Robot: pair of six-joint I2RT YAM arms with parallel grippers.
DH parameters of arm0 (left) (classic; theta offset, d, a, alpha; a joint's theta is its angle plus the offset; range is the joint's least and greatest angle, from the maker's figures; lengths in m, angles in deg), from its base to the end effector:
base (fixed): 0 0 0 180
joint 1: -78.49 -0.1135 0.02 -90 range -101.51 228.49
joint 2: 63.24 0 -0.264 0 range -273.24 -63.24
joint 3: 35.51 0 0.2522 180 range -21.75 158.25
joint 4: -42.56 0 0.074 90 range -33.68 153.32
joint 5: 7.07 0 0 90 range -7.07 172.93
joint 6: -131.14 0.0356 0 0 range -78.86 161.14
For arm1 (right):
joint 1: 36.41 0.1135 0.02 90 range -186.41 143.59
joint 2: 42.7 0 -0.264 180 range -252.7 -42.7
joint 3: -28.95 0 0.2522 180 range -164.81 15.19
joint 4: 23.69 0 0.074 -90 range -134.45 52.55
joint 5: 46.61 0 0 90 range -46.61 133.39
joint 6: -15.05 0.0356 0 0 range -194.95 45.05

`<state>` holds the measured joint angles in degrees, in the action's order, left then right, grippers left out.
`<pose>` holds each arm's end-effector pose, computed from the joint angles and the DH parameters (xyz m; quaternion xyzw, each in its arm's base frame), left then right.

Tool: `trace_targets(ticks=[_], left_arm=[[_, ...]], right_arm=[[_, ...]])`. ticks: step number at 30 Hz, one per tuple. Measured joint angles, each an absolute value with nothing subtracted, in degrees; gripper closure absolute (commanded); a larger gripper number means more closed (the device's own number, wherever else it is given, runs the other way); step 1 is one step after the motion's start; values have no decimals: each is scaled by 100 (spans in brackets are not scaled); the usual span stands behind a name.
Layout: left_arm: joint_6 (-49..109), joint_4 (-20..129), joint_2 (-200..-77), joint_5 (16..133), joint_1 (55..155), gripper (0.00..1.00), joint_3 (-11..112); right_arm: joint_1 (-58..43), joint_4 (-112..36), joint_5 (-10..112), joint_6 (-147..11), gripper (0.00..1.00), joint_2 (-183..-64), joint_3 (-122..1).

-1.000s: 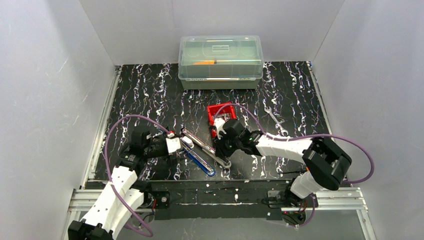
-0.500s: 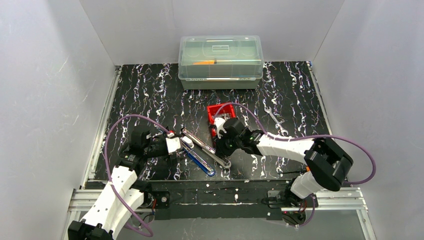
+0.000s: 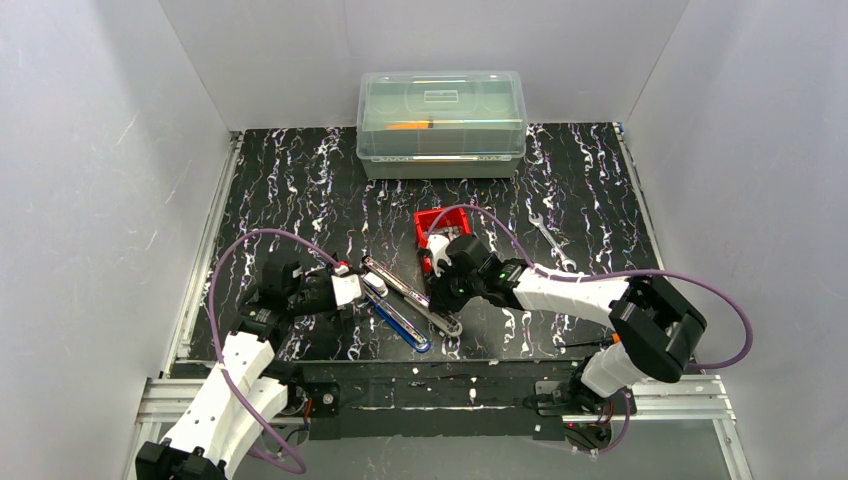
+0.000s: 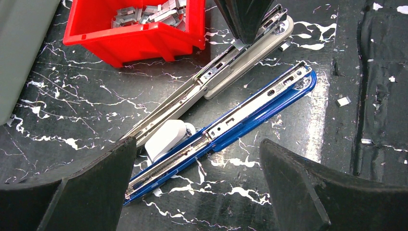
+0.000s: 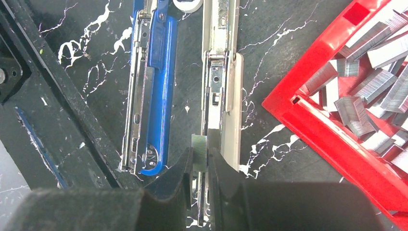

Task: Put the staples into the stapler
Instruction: Pick up the stapler.

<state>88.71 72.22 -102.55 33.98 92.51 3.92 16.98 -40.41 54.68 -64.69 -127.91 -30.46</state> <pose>0.1416 -0.0630 0.2333 0.5818 0.5687 -0.2105 0.5420 0.1765 0.2492 0.1932 -0.3717 0.8326 0.2878 0.2929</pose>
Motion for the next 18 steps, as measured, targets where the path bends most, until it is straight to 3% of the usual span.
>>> trace_targets(ticks=[18], left_arm=[[8862, 7224, -10255, 3396, 9251, 1, 429]], right_arm=[[1698, -3949, 5439, -6464, 84, -12832, -2991]])
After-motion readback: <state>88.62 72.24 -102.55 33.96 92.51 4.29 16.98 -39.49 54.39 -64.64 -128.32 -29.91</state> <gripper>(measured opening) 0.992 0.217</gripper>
